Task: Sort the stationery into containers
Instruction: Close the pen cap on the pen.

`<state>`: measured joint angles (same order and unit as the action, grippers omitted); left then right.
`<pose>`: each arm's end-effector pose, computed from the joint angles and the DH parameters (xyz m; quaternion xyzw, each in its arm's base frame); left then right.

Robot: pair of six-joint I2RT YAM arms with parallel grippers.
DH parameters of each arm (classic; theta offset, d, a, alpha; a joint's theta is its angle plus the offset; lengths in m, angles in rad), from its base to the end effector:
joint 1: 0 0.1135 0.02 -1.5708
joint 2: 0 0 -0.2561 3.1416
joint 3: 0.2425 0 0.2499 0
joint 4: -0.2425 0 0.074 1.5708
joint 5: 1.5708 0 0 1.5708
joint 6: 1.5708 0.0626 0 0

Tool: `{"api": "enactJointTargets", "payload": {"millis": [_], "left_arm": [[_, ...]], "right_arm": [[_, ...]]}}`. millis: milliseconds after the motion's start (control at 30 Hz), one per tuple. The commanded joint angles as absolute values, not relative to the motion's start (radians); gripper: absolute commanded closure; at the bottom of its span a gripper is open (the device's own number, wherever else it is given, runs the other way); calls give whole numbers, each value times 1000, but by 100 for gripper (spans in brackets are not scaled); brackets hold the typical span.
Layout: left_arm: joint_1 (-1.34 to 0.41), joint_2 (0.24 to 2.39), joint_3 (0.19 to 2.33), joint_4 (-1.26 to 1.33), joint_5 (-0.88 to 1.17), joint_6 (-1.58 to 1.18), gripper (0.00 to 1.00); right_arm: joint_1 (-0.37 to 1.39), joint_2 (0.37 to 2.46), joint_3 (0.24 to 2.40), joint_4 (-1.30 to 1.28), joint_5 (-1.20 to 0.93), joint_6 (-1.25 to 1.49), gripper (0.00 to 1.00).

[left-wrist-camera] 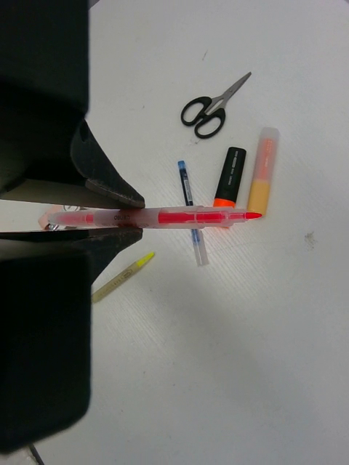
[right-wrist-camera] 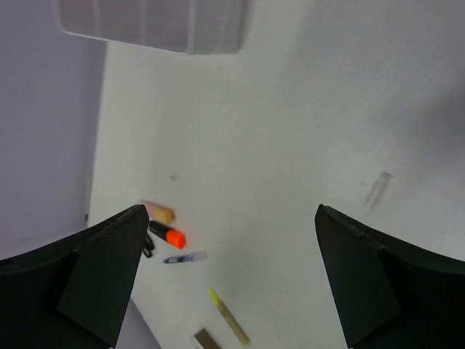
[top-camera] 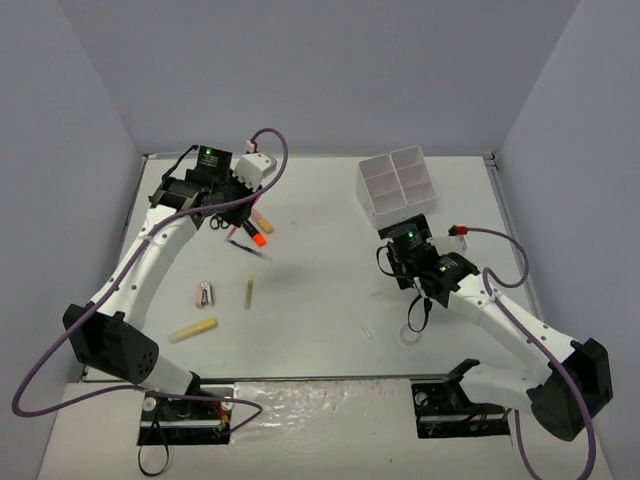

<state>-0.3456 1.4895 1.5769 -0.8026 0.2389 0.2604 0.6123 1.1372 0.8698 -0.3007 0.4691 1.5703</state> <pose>0.3124 -0.1282 0.3613 0.3168 0.8475 -0.1259 0.4069 0.2386 0.1330 0.2698 0.4922 0.7054 0.3207 0.3965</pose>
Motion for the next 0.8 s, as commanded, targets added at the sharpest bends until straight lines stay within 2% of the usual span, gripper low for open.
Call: {"api": "enactJointTargets", "payload": {"millis": [0, 133, 167, 200, 233, 500, 667, 767], "left_arm": [[-336, 1440, 1619, -842, 242, 249, 100], [-336, 1434, 1605, -831, 228, 253, 100], [-334, 1431, 1594, -811, 222, 249, 100], [-334, 1429, 1584, -802, 218, 239, 100], [-332, 1424, 1573, -798, 219, 238, 100], [-325, 1436, 1561, -797, 224, 235, 100], [-324, 1441, 1555, -793, 219, 238, 100], [-324, 1428, 1549, -792, 209, 245, 100]], "right_arm": [[604, 1300, 888, -543, 358, 1769, 4], [582, 1562, 1026, -641, 253, 1710, 10], [573, 1599, 1033, -644, 232, 1710, 15], [564, 1639, 1034, -645, 213, 1716, 25], [564, 1651, 1035, -646, 208, 1718, 28], [559, 1588, 1019, -655, 244, 1744, 27], [569, 1637, 1002, -654, 218, 1750, 30], [561, 1620, 989, -650, 253, 1771, 37]]}}
